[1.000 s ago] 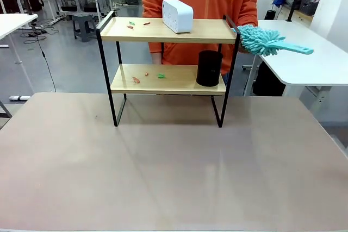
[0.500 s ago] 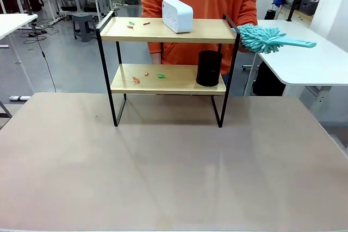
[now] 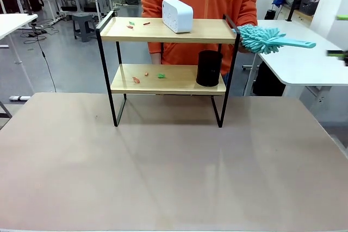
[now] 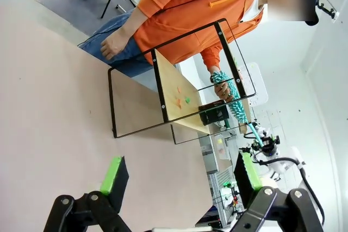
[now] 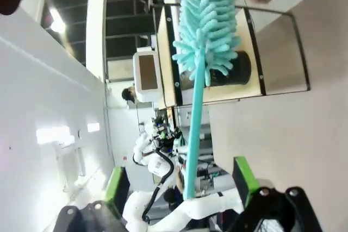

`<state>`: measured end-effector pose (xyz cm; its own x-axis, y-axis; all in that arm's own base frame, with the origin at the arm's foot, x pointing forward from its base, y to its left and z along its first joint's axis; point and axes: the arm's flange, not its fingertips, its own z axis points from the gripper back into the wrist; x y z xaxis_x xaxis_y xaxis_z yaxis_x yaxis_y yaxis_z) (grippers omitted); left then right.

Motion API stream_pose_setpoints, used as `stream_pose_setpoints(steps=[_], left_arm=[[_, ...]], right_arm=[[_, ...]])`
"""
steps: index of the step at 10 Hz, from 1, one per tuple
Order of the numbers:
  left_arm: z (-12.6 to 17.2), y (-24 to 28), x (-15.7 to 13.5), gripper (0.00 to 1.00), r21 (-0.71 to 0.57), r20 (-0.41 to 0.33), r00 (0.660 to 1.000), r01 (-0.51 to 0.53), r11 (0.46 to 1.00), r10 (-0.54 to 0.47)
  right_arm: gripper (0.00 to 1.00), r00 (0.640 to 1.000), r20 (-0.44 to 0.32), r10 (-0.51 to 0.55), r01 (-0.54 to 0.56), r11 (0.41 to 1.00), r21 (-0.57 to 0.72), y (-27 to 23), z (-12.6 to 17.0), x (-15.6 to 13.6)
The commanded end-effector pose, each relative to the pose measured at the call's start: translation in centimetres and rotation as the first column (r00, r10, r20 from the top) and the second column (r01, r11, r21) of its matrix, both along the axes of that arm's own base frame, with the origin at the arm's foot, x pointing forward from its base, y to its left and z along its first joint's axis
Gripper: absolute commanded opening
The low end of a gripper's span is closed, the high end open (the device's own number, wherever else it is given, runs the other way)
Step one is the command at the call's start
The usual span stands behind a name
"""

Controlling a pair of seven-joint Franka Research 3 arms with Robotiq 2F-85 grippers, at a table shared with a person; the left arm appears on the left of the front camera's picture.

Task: Clean the shelf.
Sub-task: Pick up the Duster from the human.

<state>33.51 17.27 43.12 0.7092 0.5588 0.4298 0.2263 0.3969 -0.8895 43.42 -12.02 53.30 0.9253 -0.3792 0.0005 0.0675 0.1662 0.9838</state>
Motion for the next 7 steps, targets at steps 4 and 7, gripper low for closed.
stream_pose_setpoints(steps=[4,7], left_arm=[[0.2,0.0,-0.1,1.0,-0.008,0.02,1.0,0.0,1.0,0.0],[0.2,0.0,-0.1,1.0,-0.008,0.02,1.0,0.0,1.0,0.0]], right_arm=[[1.0,0.976,-0.195,0.101,-0.124,0.986,-0.114,3.9,0.2,4.2],[1.0,0.962,-0.229,0.15,-0.194,0.964,-0.18,6.4,0.5,4.2]])
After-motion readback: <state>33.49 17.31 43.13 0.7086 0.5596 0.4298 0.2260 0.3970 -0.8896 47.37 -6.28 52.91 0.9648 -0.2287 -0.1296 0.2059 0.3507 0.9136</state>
